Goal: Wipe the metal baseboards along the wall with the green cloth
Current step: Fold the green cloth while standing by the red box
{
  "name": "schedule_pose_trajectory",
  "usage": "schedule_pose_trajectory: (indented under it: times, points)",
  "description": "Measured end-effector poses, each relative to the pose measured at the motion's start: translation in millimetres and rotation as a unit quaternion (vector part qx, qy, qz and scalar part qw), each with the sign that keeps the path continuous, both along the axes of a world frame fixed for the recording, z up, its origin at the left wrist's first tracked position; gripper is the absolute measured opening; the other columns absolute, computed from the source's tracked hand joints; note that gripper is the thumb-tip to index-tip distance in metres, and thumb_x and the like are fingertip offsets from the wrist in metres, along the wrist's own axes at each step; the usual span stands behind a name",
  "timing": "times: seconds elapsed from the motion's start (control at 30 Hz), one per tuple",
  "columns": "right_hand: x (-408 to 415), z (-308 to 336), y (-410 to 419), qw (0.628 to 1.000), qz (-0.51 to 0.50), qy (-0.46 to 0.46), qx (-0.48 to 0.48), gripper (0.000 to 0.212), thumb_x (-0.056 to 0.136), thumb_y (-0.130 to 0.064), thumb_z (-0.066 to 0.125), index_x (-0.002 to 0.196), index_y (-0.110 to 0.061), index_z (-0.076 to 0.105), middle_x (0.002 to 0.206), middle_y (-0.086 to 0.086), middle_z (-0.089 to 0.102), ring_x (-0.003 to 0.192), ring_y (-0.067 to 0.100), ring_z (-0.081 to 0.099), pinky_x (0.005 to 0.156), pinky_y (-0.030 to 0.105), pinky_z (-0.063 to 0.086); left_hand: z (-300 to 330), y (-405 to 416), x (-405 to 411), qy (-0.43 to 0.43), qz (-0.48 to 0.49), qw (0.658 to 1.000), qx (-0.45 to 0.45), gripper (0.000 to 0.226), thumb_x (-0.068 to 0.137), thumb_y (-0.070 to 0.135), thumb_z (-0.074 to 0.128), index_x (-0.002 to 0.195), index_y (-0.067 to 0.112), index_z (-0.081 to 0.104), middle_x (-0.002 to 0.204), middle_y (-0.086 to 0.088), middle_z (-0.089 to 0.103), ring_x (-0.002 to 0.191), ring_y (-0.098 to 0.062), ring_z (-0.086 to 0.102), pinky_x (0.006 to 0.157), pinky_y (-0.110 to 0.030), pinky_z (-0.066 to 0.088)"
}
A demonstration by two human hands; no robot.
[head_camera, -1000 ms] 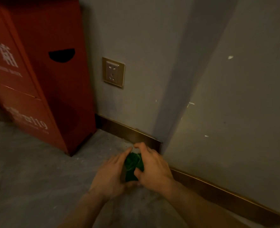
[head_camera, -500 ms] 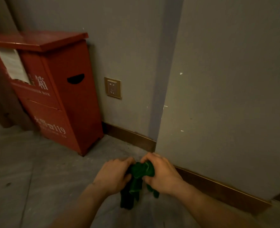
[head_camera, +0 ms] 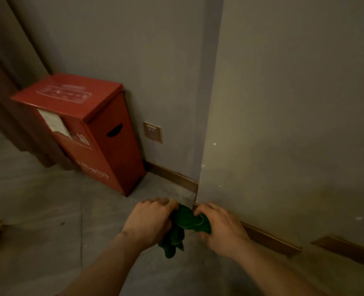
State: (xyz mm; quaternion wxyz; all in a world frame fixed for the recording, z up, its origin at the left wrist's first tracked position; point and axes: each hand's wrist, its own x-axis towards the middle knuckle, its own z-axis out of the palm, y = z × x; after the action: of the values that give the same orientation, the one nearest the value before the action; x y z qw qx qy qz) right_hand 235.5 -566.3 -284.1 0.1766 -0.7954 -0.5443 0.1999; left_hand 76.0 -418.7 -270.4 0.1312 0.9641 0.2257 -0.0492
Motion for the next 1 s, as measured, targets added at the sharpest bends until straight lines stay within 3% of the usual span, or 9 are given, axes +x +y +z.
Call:
schedule_pose_trajectory:
  times: [0.27, 0.53, 0.8, 1.0]
  points:
    - [-18, 221, 8, 1.000, 0.027, -0.009, 0.011, 0.035, 0.078, -0.027, 0.074, 0.106, -0.038, 0.054, 0.102, -0.015, 0.052, 0.092, 0.014, 0.056, 0.068, 0.026, 0.038, 226, -12, -30, -0.006, 0.046, 0.999, 0.019, 0.024, 0.096, 0.029, 0.051, 0.120, 0.030, 0.051, 0.112, 0.005, 0.062, 0.104, -0.020, 0.059, 0.081, -0.037, 0.047]
    - [-43, 418, 46, 0.997, 0.071, -0.025, 0.033, 0.036, 0.074, -0.026, 0.073, 0.102, -0.037, 0.054, 0.097, -0.012, 0.051, 0.091, 0.017, 0.056, 0.067, 0.028, 0.038, 423, 10, -70, -0.044, 0.089, 0.994, 0.045, 0.025, 0.096, 0.032, 0.051, 0.121, 0.030, 0.050, 0.112, 0.005, 0.061, 0.106, -0.020, 0.059, 0.083, -0.036, 0.047]
    - [-94, 541, 110, 0.993, 0.079, -0.047, 0.073, 0.038, 0.072, -0.035, 0.078, 0.103, -0.036, 0.055, 0.101, -0.010, 0.058, 0.092, 0.017, 0.059, 0.072, 0.033, 0.050, 541, 59, -123, -0.071, 0.138, 0.986, 0.061, 0.021, 0.094, 0.032, 0.057, 0.115, 0.032, 0.052, 0.110, 0.007, 0.063, 0.100, -0.018, 0.061, 0.085, -0.041, 0.053]
    - [-129, 585, 162, 0.992, 0.073, -0.057, 0.086, 0.039, 0.073, -0.039, 0.080, 0.104, -0.035, 0.057, 0.103, -0.012, 0.058, 0.093, 0.014, 0.059, 0.068, 0.025, 0.039, 582, 105, -158, -0.085, 0.168, 0.979, 0.080, 0.023, 0.091, 0.030, 0.058, 0.114, 0.031, 0.052, 0.109, 0.006, 0.064, 0.101, -0.021, 0.062, 0.082, -0.042, 0.053]
